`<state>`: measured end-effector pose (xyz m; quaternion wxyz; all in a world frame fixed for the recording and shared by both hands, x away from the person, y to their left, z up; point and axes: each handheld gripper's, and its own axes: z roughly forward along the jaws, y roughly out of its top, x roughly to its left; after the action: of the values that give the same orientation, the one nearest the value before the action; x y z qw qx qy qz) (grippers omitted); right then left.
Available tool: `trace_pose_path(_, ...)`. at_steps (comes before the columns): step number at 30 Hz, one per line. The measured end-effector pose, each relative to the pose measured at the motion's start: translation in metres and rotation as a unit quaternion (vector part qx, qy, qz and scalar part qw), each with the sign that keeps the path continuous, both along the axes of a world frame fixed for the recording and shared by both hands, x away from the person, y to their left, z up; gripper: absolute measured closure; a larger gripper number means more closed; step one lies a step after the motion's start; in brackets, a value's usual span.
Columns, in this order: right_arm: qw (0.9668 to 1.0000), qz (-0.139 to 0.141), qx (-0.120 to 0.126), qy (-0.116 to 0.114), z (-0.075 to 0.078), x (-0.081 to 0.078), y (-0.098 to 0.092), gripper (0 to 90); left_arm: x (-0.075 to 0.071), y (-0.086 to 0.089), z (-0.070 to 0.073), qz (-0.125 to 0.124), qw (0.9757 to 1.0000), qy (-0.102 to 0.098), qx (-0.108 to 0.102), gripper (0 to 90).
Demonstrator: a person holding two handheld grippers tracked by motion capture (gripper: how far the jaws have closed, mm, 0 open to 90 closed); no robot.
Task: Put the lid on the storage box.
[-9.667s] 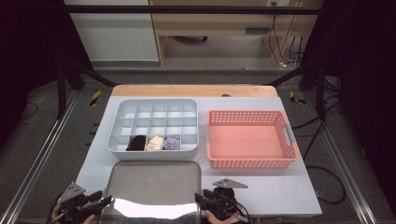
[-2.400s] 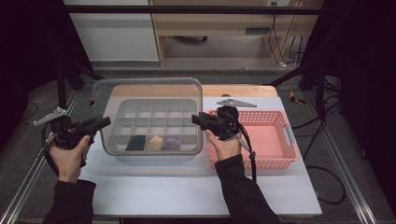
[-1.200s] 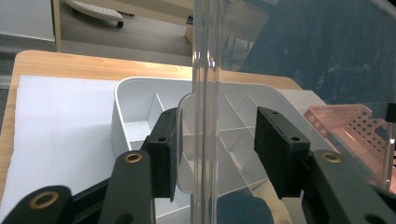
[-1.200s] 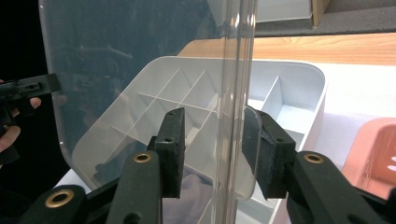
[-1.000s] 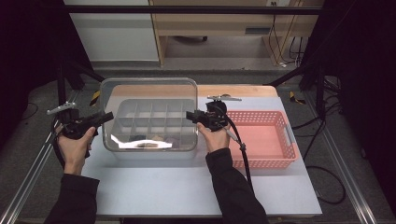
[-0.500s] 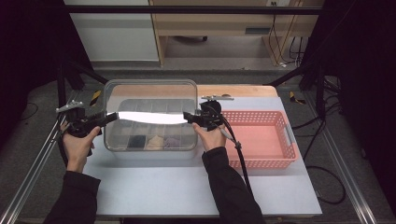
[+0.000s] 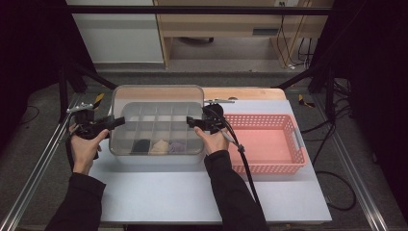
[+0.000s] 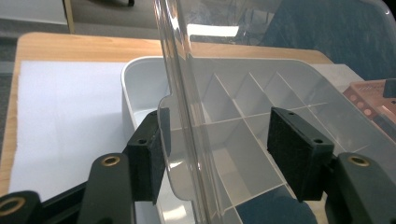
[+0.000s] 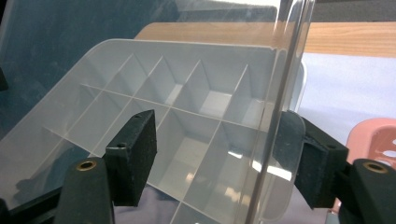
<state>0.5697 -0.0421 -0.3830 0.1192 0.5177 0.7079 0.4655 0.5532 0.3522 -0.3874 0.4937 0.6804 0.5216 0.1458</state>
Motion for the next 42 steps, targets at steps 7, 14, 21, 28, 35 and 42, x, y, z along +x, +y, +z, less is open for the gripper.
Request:
trace_pose_path(7, 0.9999, -0.003, -0.008, 0.005, -0.003, 0.003, 0.003, 28.3, 0.004, 0.0, -0.003, -0.002, 1.0, 0.008, 0.002, 37.9)
trace_pose_path(14, 0.9998, -0.005, -0.017, 0.006, -0.008, 0.005, 0.009, 23.7, 0.007, -0.001, -0.006, -0.001, 0.9998, 0.018, 0.011, 33.8)
trace_pose_path(21, 0.9996, -0.006, -0.027, 0.003, -0.014, 0.007, 0.014, 17.0, 0.01, -0.003, -0.007, -0.002, 0.9994, 0.028, 0.02, 32.1)
trace_pose_path(28, 0.9996, -0.008, -0.025, 0.006, -0.018, 0.008, 0.016, 15.6, 0.013, -0.005, -0.01, -0.004, 0.999, 0.036, 0.027, 29.4)
trace_pose_path(35, 0.9996, -0.008, -0.025, 0.011, -0.022, 0.011, 0.017, 14.1, 0.017, -0.005, -0.014, -0.006, 0.9985, 0.047, 0.028, 27.6)
trace_pose_path(42, 0.9996, -0.008, -0.022, 0.015, -0.026, 0.012, 0.018, 13.2, 0.019, -0.004, -0.018, -0.007, 0.9981, 0.055, 0.028, 26.4)
